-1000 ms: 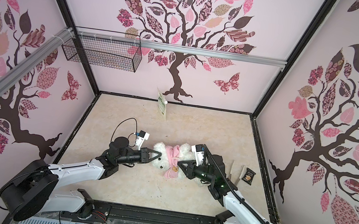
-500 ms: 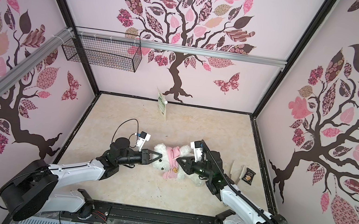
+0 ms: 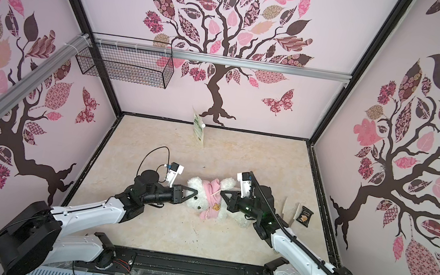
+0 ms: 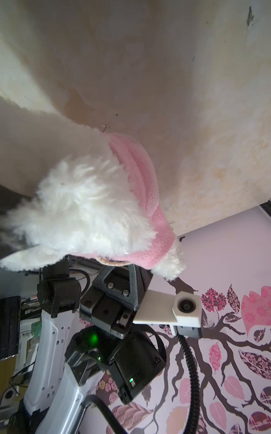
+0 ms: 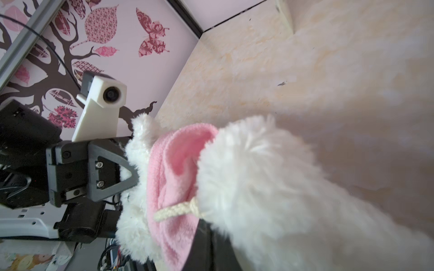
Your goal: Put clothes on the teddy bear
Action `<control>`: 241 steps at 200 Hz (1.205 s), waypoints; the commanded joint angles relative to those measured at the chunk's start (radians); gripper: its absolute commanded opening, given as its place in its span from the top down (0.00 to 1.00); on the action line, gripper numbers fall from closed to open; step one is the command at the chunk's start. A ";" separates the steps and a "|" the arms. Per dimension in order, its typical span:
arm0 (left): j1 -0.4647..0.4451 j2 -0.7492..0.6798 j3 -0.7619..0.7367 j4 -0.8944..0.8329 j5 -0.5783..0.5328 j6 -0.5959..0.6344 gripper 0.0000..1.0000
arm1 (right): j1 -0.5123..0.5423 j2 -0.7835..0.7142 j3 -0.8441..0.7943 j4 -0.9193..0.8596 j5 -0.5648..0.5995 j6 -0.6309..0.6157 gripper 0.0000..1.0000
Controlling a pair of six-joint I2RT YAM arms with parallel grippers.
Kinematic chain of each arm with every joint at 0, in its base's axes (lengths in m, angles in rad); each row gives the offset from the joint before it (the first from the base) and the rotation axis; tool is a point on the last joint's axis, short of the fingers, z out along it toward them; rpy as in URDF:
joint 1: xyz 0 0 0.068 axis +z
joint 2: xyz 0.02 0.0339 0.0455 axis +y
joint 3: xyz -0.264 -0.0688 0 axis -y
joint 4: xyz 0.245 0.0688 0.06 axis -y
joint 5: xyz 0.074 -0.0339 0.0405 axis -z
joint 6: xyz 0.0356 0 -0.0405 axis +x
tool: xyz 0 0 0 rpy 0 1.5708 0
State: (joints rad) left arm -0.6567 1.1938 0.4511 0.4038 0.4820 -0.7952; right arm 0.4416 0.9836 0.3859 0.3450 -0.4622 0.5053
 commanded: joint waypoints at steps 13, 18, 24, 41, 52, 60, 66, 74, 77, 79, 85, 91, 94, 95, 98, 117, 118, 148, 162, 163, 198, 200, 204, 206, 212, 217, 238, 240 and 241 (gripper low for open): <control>-0.066 -0.045 0.065 -0.320 -0.190 0.199 1.00 | -0.035 -0.139 0.008 -0.108 0.290 -0.035 1.00; -0.067 -0.045 0.061 -0.328 -0.198 0.194 1.00 | -0.035 -0.149 0.008 -0.119 0.316 -0.039 1.00; -0.068 -0.047 0.059 -0.330 -0.209 0.188 1.00 | -0.035 -0.158 0.008 -0.133 0.346 -0.044 1.00; -0.068 -0.056 0.050 -0.337 -0.240 0.171 1.00 | -0.037 -0.177 0.003 -0.162 0.419 -0.064 1.00; -0.067 -0.066 0.044 -0.339 -0.258 0.168 1.00 | -0.038 -0.186 0.003 -0.177 0.455 -0.078 1.00; -0.068 -0.076 0.042 -0.342 -0.272 0.172 1.00 | -0.041 -0.191 0.001 -0.184 0.480 -0.088 1.00; -0.068 -0.082 0.040 -0.345 -0.280 0.177 1.00 | -0.047 -0.193 -0.001 -0.185 0.495 -0.096 1.00; -0.067 -0.091 0.041 -0.354 -0.294 0.185 1.00 | -0.059 -0.194 -0.005 -0.185 0.502 -0.101 1.00; -0.068 -0.093 0.040 -0.359 -0.303 0.182 1.00 | -0.067 -0.194 -0.007 -0.184 0.500 -0.102 1.00; -0.069 -0.096 0.040 -0.363 -0.308 0.183 1.00 | -0.075 -0.194 -0.007 -0.184 0.497 -0.102 1.00; -0.067 -0.103 0.039 -0.371 -0.318 0.188 1.00 | -0.091 -0.191 -0.010 -0.179 0.486 -0.100 1.00; -0.067 -0.110 0.037 -0.374 -0.323 0.190 1.00 | -0.113 -0.187 -0.015 -0.172 0.469 -0.099 1.00; -0.067 -0.114 0.036 -0.377 -0.327 0.189 1.00 | -0.122 -0.181 -0.016 -0.170 0.464 -0.097 1.00; -0.068 -0.115 0.035 -0.377 -0.329 0.188 1.00 | -0.127 -0.180 -0.018 -0.170 0.461 -0.097 1.00; -0.068 -0.120 0.033 -0.378 -0.331 0.188 1.00 | -0.138 -0.174 -0.018 -0.167 0.454 -0.096 1.00; -0.063 -0.155 0.019 -0.382 -0.366 0.174 1.00 | -0.209 -0.148 -0.031 -0.156 0.400 -0.063 1.00; -0.062 -0.158 0.019 -0.382 -0.367 0.173 1.00 | -0.213 -0.146 -0.032 -0.155 0.397 -0.061 1.00; 0.040 -0.242 -0.018 -0.383 -0.312 0.083 1.00 | -0.284 -0.107 -0.045 -0.141 0.340 -0.016 1.00; 0.067 -0.271 -0.023 -0.381 -0.292 0.064 1.00 | -0.285 -0.089 -0.044 -0.115 0.305 -0.003 1.00; 0.068 -0.272 -0.022 -0.382 -0.293 0.065 1.00 | -0.284 -0.087 -0.044 -0.112 0.301 -0.002 1.00; 0.067 -0.208 0.010 -0.367 -0.228 -0.009 1.00 | -0.254 0.026 -0.004 0.008 0.029 0.010 1.00; 0.067 -0.201 0.013 -0.366 -0.226 -0.016 1.00 | -0.248 0.034 0.003 0.006 0.017 0.004 1.00; 0.066 -0.188 0.019 -0.362 -0.215 -0.025 1.00 | -0.238 0.051 0.017 0.003 -0.005 -0.009 1.00; 0.067 -0.183 0.021 -0.358 -0.207 -0.028 1.00 | -0.234 0.061 0.024 -0.003 -0.015 -0.015 1.00; 0.066 -0.170 0.031 -0.352 -0.190 -0.041 1.00 | -0.223 0.077 0.045 -0.024 -0.033 -0.030 0.97; 0.067 -0.159 0.036 -0.349 -0.186 -0.059 1.00 | -0.213 0.089 0.056 -0.039 -0.042 -0.040 0.93; 0.067 -0.126 0.056 -0.335 -0.171 -0.119 1.00 | -0.192 0.100 0.094 -0.095 -0.048 -0.074 0.77; 0.067 -0.124 0.057 -0.335 -0.171 -0.124 1.00 | -0.192 0.098 0.095 -0.100 -0.045 -0.076 0.76; 0.066 -0.123 0.058 -0.335 -0.171 -0.126 1.00 | -0.192 0.095 0.096 -0.101 -0.044 -0.077 0.76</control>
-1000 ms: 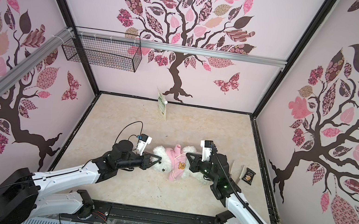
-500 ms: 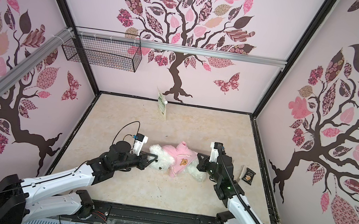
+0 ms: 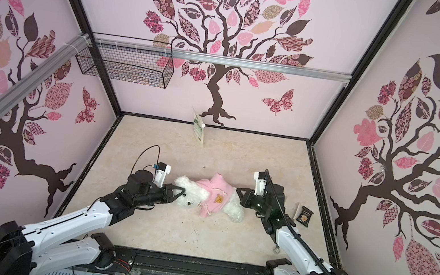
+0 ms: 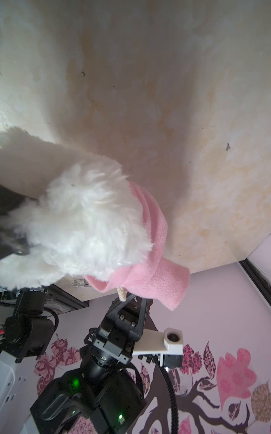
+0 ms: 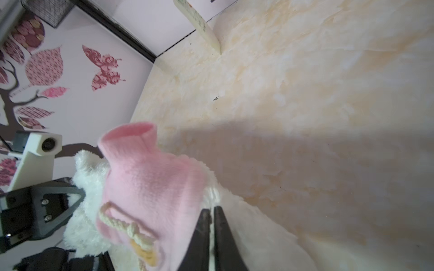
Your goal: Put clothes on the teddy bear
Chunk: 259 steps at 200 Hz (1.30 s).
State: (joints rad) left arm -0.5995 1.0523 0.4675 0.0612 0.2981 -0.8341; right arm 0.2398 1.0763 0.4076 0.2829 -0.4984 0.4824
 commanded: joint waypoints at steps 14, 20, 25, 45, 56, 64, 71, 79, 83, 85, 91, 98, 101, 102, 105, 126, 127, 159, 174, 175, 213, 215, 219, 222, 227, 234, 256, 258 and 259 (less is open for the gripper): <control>0.010 0.031 0.048 0.008 0.010 -0.118 1.00 | 0.013 -0.034 0.081 -0.072 0.021 -0.070 0.70; 0.011 0.038 0.051 0.003 0.006 -0.130 1.00 | 0.015 -0.054 0.080 -0.085 0.035 -0.078 0.68; 0.011 0.043 0.052 -0.002 0.005 -0.140 1.00 | 0.020 -0.070 0.079 -0.094 0.044 -0.084 0.67; 0.019 0.071 0.056 -0.012 0.013 -0.205 1.00 | 0.083 -0.114 0.059 -0.117 0.073 -0.090 0.65; 0.024 0.089 0.044 0.017 0.022 -0.263 1.00 | 0.135 -0.121 0.031 -0.101 0.082 -0.075 0.64; 0.024 0.106 0.034 0.054 0.032 -0.303 1.00 | 0.163 -0.119 0.005 -0.074 0.093 -0.061 0.64; 0.023 0.125 0.030 0.084 0.044 -0.328 1.00 | 0.189 -0.108 -0.015 -0.048 0.101 -0.048 0.64; 0.024 0.152 0.032 0.094 0.063 -0.346 1.00 | 0.209 -0.088 -0.036 -0.011 0.104 -0.031 0.64; 0.024 0.166 0.036 0.120 0.076 -0.348 1.00 | 0.216 -0.073 -0.043 0.008 0.103 -0.022 0.64; 0.024 0.173 0.038 0.128 0.083 -0.346 1.00 | 0.219 -0.065 -0.046 0.018 0.102 -0.016 0.64; 0.024 0.193 0.047 0.135 0.103 -0.334 0.95 | 0.226 -0.037 -0.056 0.048 0.096 -0.002 0.64; 0.023 0.212 0.058 0.132 0.120 -0.316 0.86 | 0.228 0.000 -0.062 0.083 0.089 0.013 0.64; 0.024 0.218 0.057 0.131 0.125 -0.309 0.83 | 0.229 0.017 -0.062 0.096 0.085 0.019 0.65; 0.023 0.220 0.059 0.131 0.126 -0.306 0.81 | 0.229 0.022 -0.062 0.098 0.084 0.022 0.65; 0.024 0.225 0.060 0.131 0.130 -0.298 0.77 | 0.229 0.039 -0.060 0.109 0.081 0.025 0.65; 0.024 0.219 0.059 0.110 0.113 -0.218 0.58 | 0.227 0.157 -0.033 0.159 0.110 0.040 0.67; 0.024 0.218 0.059 0.110 0.111 -0.213 0.57 | 0.227 0.161 -0.031 0.161 0.112 0.040 0.67; 0.023 0.105 0.026 -0.019 -0.024 -0.076 0.42 | 0.203 0.275 0.022 0.203 0.120 0.059 0.72; 0.023 0.032 -0.008 -0.049 -0.073 -0.035 0.34 | 0.185 0.313 0.044 0.200 0.111 0.071 0.74; 0.023 0.026 -0.011 -0.051 -0.076 -0.033 0.33 | 0.183 0.315 0.046 0.200 0.110 0.072 0.74; -0.003 -0.165 -0.127 -0.055 -0.159 0.010 0.12 | 0.125 0.404 0.083 0.231 0.040 0.118 0.79; -0.009 -0.172 -0.132 -0.055 -0.166 0.014 0.12 | 0.124 0.408 0.085 0.232 0.037 0.119 0.79; -0.023 -0.186 -0.138 -0.060 -0.182 0.025 0.11 | 0.122 0.415 0.090 0.234 0.031 0.123 0.79; -0.034 -0.196 -0.142 -0.064 -0.195 0.032 0.11 | 0.122 0.419 0.094 0.233 0.029 0.123 0.79; -0.057 -0.211 -0.147 -0.075 -0.223 0.047 0.10 | 0.122 0.426 0.100 0.233 0.021 0.125 0.80; -0.096 -0.223 -0.154 -0.089 -0.266 0.066 0.09 | 0.122 0.435 0.109 0.231 0.014 0.127 0.80; -0.195 -0.222 -0.188 -0.075 -0.352 0.118 0.08 | 0.122 0.451 0.124 0.231 0.002 0.131 0.80; -0.202 -0.220 -0.192 -0.070 -0.356 0.122 0.08 | 0.122 0.451 0.125 0.232 0.001 0.131 0.80; -0.205 -0.219 -0.193 -0.068 -0.358 0.123 0.08 | 0.122 0.451 0.126 0.232 0.001 0.131 0.80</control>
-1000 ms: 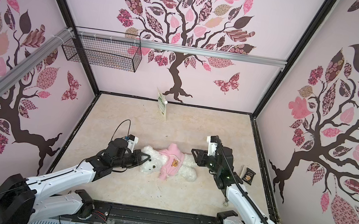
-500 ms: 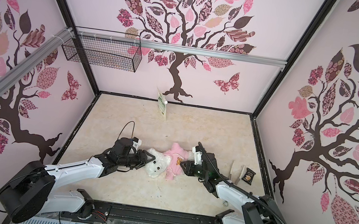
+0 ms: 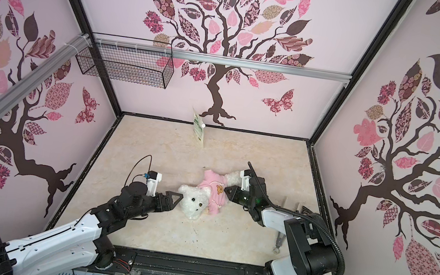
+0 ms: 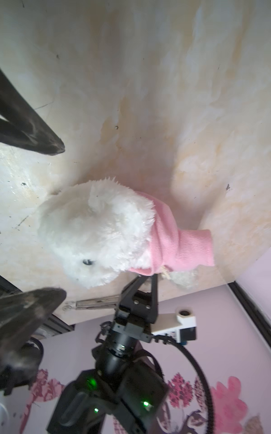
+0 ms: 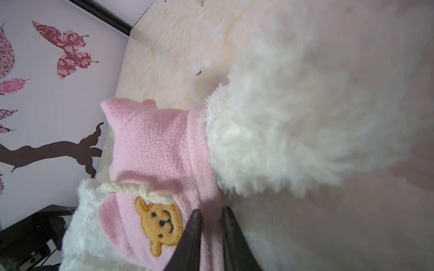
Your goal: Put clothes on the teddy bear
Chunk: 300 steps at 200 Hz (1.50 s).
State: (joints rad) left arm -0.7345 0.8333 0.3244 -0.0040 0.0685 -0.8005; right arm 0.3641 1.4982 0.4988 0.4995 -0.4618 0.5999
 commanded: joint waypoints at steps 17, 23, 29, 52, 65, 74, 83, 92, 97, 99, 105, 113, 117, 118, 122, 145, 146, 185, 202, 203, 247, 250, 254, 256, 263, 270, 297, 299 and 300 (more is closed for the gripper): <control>-0.123 0.036 -0.074 0.054 -0.152 0.139 0.07 | -0.003 0.034 0.040 0.016 -0.037 0.014 0.81; -0.143 0.052 -0.079 0.079 -0.160 0.159 0.07 | -0.002 0.035 0.040 0.014 -0.038 0.014 0.81; -0.165 0.069 -0.082 0.105 -0.169 0.180 0.07 | -0.002 0.035 0.043 0.014 -0.039 0.014 0.81; -0.229 0.165 -0.066 0.176 -0.208 0.254 0.07 | -0.002 0.034 0.048 0.011 -0.043 0.014 0.82; -0.248 0.232 -0.050 0.228 -0.221 0.277 0.07 | -0.002 0.035 0.049 0.008 -0.044 0.015 0.82; -0.253 0.279 -0.039 0.261 -0.214 0.293 0.07 | -0.003 0.035 0.052 0.006 -0.046 0.015 0.82; -0.255 0.322 -0.025 0.288 -0.203 0.305 0.07 | -0.002 0.034 0.053 0.003 -0.046 0.012 0.82; -0.258 0.361 -0.009 0.306 -0.207 0.312 0.07 | -0.002 0.031 0.056 -0.003 -0.046 0.009 0.82; -0.257 0.382 -0.002 0.315 -0.213 0.314 0.07 | -0.002 0.031 0.057 -0.007 -0.047 0.008 0.82; -0.258 0.390 0.001 0.320 -0.215 0.317 0.07 | -0.002 0.031 0.058 -0.008 -0.047 0.008 0.82; -0.258 0.415 0.009 0.334 -0.220 0.328 0.08 | -0.002 0.030 0.058 -0.011 -0.049 0.007 0.82; -0.257 0.447 0.018 0.358 -0.230 0.336 0.09 | -0.002 0.030 0.060 -0.014 -0.052 0.006 0.82; -0.257 0.463 0.023 0.372 -0.235 0.337 0.09 | -0.002 0.030 0.061 -0.013 -0.052 0.005 0.82; -0.258 0.467 0.025 0.377 -0.235 0.337 0.10 | -0.002 0.030 0.061 -0.014 -0.052 0.005 0.82; -0.258 0.481 0.029 0.395 -0.232 0.339 0.11 | -0.002 0.029 0.060 -0.015 -0.053 0.004 0.82; -0.258 0.564 0.067 0.469 -0.221 0.340 0.17 | -0.002 0.023 0.059 -0.025 -0.055 -0.002 0.82; -0.258 0.567 0.069 0.472 -0.220 0.340 0.17 | -0.001 0.022 0.059 -0.025 -0.055 -0.003 0.82; -0.258 0.636 0.126 0.482 -0.226 0.309 0.47 | -0.002 -0.021 0.053 -0.061 -0.054 -0.043 0.80; -0.241 0.613 0.137 0.435 -0.198 0.272 0.65 | -0.002 -0.085 0.038 -0.093 -0.038 -0.087 0.74; -0.240 0.612 0.139 0.432 -0.195 0.270 0.66 | -0.003 -0.090 0.037 -0.097 -0.037 -0.090 0.73; -0.061 0.499 0.136 0.318 0.190 0.114 1.00 | 0.000 -0.382 -0.066 -0.192 0.063 -0.187 0.63; -0.047 0.491 0.137 0.309 0.219 0.110 1.00 | 0.002 -0.403 -0.078 -0.192 0.063 -0.191 0.63; -0.028 0.482 0.141 0.294 0.263 0.106 1.00 | 0.003 -0.430 -0.094 -0.190 0.064 -0.195 0.62; -0.018 0.478 0.144 0.287 0.283 0.105 1.00 | 0.004 -0.441 -0.101 -0.188 0.064 -0.197 0.62; 0.013 0.466 0.154 0.251 0.353 0.108 1.00 | 0.009 -0.483 -0.130 -0.179 0.064 -0.208 0.63; 0.038 0.454 0.161 0.222 0.398 0.107 1.00 | 0.016 -0.521 -0.160 -0.164 0.067 -0.217 0.63; 0.127 0.440 0.136 0.313 0.594 -0.029 1.00 | 0.057 -0.601 -0.267 -0.042 0.078 -0.233 0.66; 0.134 0.439 0.133 0.325 0.613 -0.045 1.00 | 0.059 -0.603 -0.272 -0.031 0.077 -0.233 0.67; 0.138 0.439 0.131 0.331 0.620 -0.052 1.00 | 0.060 -0.603 -0.275 -0.026 0.076 -0.233 0.67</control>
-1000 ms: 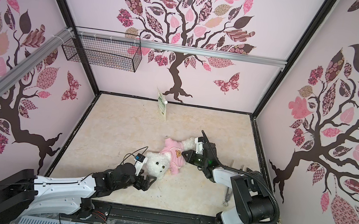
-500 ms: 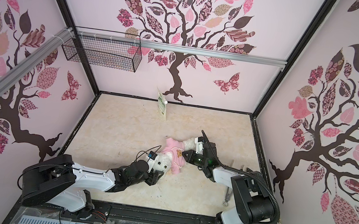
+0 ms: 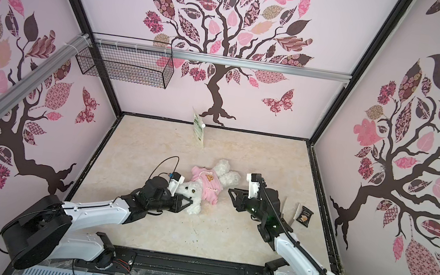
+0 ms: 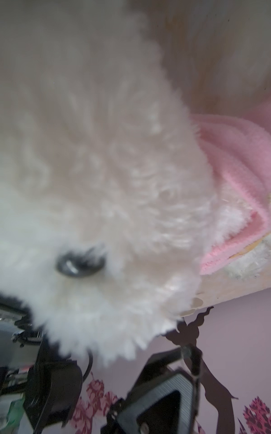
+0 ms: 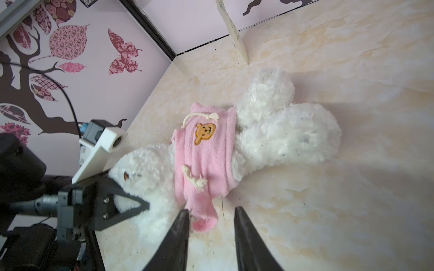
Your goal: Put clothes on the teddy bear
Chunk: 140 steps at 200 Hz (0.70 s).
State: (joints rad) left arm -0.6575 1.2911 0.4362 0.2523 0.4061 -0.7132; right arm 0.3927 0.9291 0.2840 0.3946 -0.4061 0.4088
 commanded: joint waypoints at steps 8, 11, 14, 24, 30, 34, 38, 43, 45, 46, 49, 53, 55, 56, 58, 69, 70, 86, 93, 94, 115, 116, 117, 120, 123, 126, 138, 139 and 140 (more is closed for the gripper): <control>0.095 -0.022 0.004 0.123 0.343 -0.197 1.00 | 0.042 -0.029 -0.085 0.133 0.012 -0.050 0.67; 0.106 -0.025 0.000 0.139 0.363 -0.214 1.00 | 0.046 -0.023 -0.093 0.156 0.011 -0.051 0.67; 0.117 -0.028 -0.004 0.151 0.384 -0.230 1.00 | 0.049 -0.016 -0.102 0.176 0.010 -0.051 0.67; 0.149 -0.034 -0.005 0.156 0.439 -0.263 1.00 | 0.058 0.014 -0.120 0.246 -0.007 -0.049 0.67; 0.165 -0.035 0.001 0.149 0.471 -0.272 1.00 | 0.065 0.039 -0.127 0.285 -0.023 -0.052 0.68; 0.173 -0.034 0.006 0.143 0.490 -0.276 1.00 | 0.069 0.056 -0.130 0.310 -0.030 -0.056 0.68; 0.178 -0.030 0.012 0.136 0.509 -0.280 1.00 | 0.077 0.072 -0.131 0.332 -0.034 -0.059 0.68; 0.183 -0.023 0.020 0.128 0.532 -0.284 1.00 | 0.082 0.092 -0.131 0.350 -0.040 -0.061 0.68; 0.184 -0.021 0.023 0.127 0.541 -0.286 1.00 | 0.084 0.097 -0.131 0.360 -0.043 -0.063 0.68; 0.185 -0.020 0.024 0.127 0.545 -0.287 1.00 | 0.085 0.104 -0.130 0.364 -0.046 -0.063 0.68; 0.187 -0.015 0.027 0.127 0.556 -0.291 1.00 | 0.085 0.112 -0.130 0.378 -0.057 -0.061 0.68; 0.187 -0.011 0.032 0.127 0.572 -0.295 1.00 | 0.086 0.130 -0.128 0.397 -0.069 -0.059 0.69; 0.187 -0.009 0.035 0.127 0.579 -0.297 1.00 | 0.087 0.136 -0.128 0.406 -0.076 -0.059 0.69; 0.188 -0.007 0.036 0.127 0.583 -0.298 1.00 | 0.087 0.139 -0.127 0.409 -0.078 -0.058 0.69; 0.189 -0.006 0.038 0.127 0.588 -0.298 1.00 | 0.087 0.146 -0.126 0.419 -0.083 -0.056 0.69; 0.189 0.001 0.052 0.118 0.615 -0.296 1.00 | 0.089 0.168 -0.119 0.435 -0.085 -0.057 0.70; 0.189 0.001 0.053 0.117 0.617 -0.296 1.00 | 0.089 0.169 -0.119 0.435 -0.085 -0.058 0.70; 0.189 -0.004 0.073 0.073 0.628 -0.266 1.00 | 0.091 0.201 -0.104 0.430 -0.074 -0.077 0.72; 0.189 -0.006 0.077 0.058 0.627 -0.254 1.00 | 0.091 0.219 -0.092 0.420 -0.074 -0.090 0.73; 0.189 -0.006 0.077 0.055 0.627 -0.253 1.00 | 0.091 0.221 -0.091 0.418 -0.076 -0.092 0.73; 0.188 -0.004 0.085 0.038 0.628 -0.235 1.00 | 0.091 0.274 -0.077 0.432 -0.103 -0.102 0.75; 0.188 -0.004 0.085 0.038 0.629 -0.235 1.00 | 0.091 0.276 -0.077 0.435 -0.105 -0.101 0.75; 0.189 -0.004 0.085 0.038 0.628 -0.235 1.00 | 0.091 0.278 -0.076 0.436 -0.105 -0.101 0.75; 0.188 -0.004 0.085 0.038 0.630 -0.234 1.00 | 0.091 0.284 -0.075 0.442 -0.110 -0.098 0.75; 0.188 -0.004 0.084 0.038 0.629 -0.233 1.00 | 0.090 0.290 -0.076 0.450 -0.113 -0.097 0.75; 0.188 -0.004 0.084 0.038 0.629 -0.232 1.00 | 0.091 0.295 -0.076 0.455 -0.115 -0.095 0.75; 0.189 -0.003 0.085 0.032 0.632 -0.227 1.00 | 0.091 0.315 -0.073 0.472 -0.119 -0.089 0.75; 0.189 -0.003 0.085 0.032 0.632 -0.227 1.00 | 0.091 0.317 -0.072 0.474 -0.120 -0.089 0.75; 0.188 -0.003 0.085 0.032 0.631 -0.226 1.00 | 0.091 0.318 -0.071 0.475 -0.120 -0.089 0.75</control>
State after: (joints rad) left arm -0.4709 1.2911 0.4778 0.2729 0.9951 -0.9791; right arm 0.4778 1.2057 0.1837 0.7975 -0.4904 0.3340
